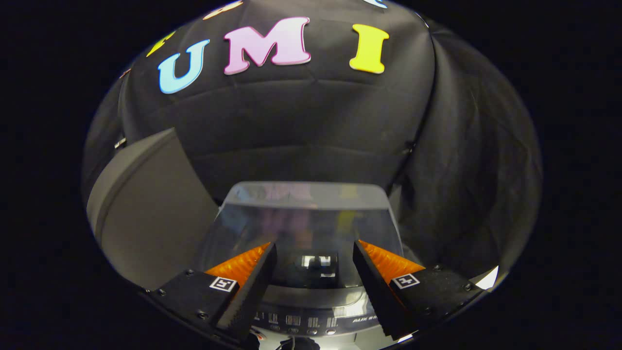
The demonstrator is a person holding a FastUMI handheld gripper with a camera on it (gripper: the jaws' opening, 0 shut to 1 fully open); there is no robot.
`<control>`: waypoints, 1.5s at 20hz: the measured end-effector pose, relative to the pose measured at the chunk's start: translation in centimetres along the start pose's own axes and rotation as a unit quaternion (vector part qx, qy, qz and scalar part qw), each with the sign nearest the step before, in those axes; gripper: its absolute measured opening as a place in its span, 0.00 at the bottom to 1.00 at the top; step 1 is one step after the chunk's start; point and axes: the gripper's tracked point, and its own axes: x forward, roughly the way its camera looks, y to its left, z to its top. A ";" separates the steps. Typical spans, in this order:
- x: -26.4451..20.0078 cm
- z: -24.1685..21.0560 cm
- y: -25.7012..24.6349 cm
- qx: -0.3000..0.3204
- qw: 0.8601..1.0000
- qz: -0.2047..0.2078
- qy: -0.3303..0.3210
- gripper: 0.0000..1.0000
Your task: Put the clothes into the washing machine and then close the washing machine lid.
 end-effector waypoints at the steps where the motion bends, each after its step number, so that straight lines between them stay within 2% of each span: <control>1: 0.0 -1.5 0.2 -0.006 1.000 0.000 0.009 1.00; 6: -1.2 -3.9 2.1 -0.030 0.999 0.015 0.019 0.99; 21: -0.6 -1.5 2.9 -0.028 0.999 0.029 -0.002 0.99; 25: -0.8 1.0 3.1 -0.007 0.999 0.018 -0.036 0.99; 30: -4.3 9.3 3.9 0.011 0.987 -0.009 -0.159 0.99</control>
